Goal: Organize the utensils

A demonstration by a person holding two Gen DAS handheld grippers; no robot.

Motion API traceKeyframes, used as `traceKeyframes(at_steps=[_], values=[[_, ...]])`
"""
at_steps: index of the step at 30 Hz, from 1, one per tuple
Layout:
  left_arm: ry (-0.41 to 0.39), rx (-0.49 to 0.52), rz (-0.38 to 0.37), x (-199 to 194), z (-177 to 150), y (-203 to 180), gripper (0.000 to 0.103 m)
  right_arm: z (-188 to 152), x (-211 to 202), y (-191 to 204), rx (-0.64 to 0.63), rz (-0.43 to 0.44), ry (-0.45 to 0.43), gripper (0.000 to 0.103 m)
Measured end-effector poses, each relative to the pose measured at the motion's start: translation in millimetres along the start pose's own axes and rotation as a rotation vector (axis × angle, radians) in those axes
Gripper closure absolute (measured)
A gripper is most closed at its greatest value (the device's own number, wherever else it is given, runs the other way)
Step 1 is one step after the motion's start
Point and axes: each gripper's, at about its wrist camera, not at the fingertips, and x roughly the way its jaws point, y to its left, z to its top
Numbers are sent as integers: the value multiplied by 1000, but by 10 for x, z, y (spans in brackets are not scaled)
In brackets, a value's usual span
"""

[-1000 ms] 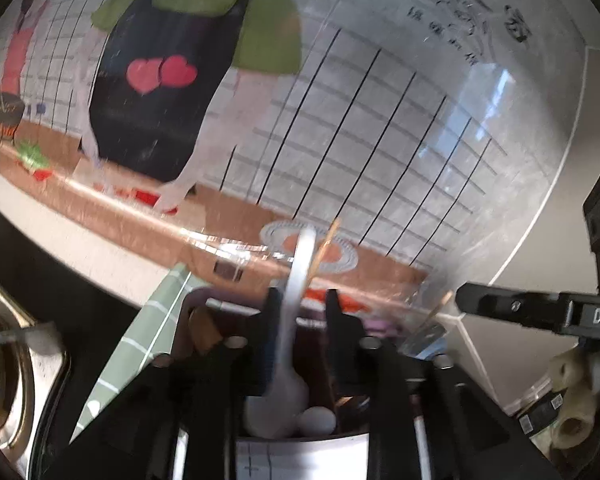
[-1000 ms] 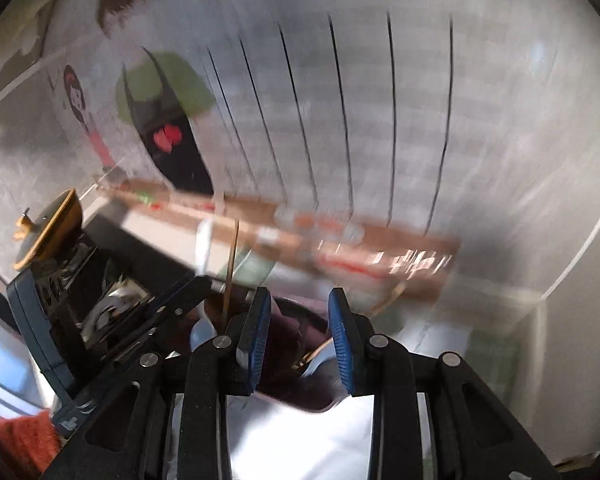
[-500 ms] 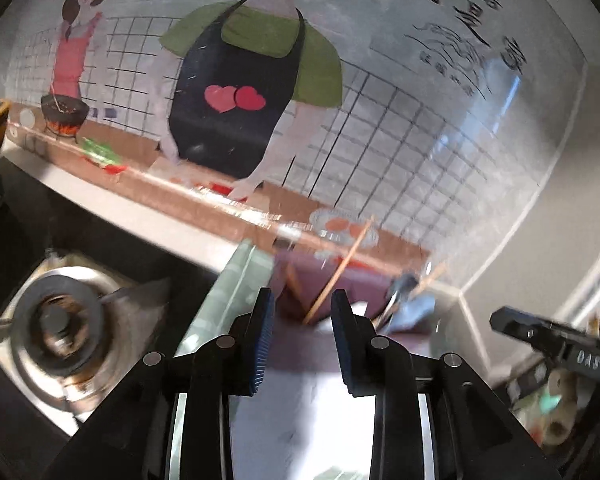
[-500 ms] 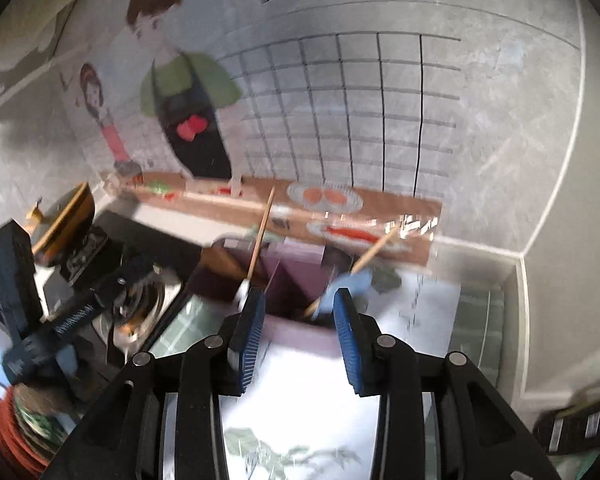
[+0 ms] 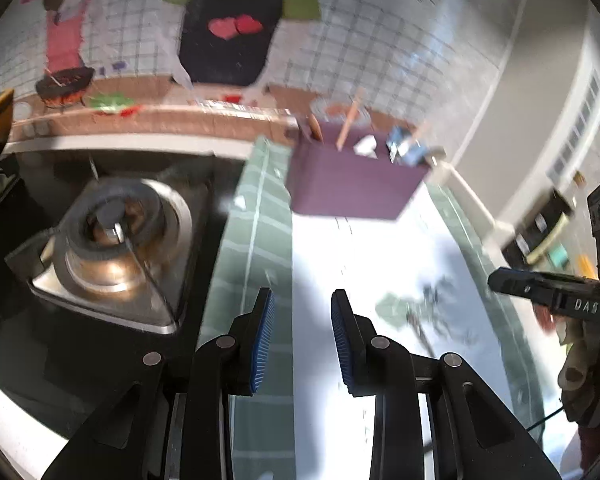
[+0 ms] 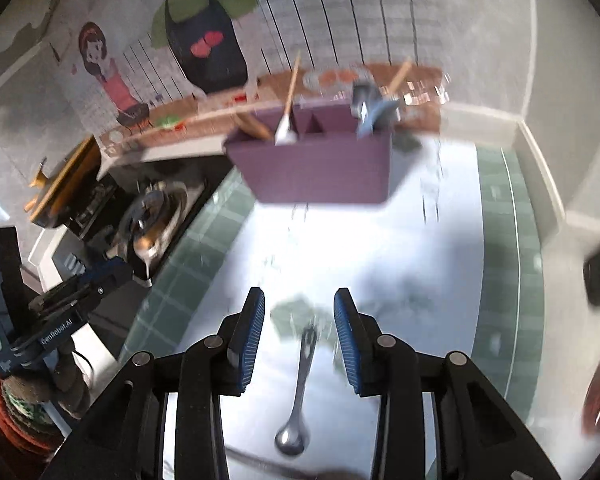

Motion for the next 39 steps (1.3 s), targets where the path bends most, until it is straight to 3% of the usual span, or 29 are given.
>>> traceKeyframes(at_steps=[9, 15, 25, 39], values=[[82, 54, -85, 28, -367, -130, 72, -1098, -78, 105, 166, -58, 92, 69], [77, 47, -60, 10, -469, -192, 72, -1556, -104, 61, 259, -54, 136, 69], [72, 22, 40, -32, -576, -284, 72, -1609, 16, -226, 332, -19, 141, 69], [46, -24, 166, -209, -679, -304, 72, -1081, 401, -220, 182, 50, 124, 63]])
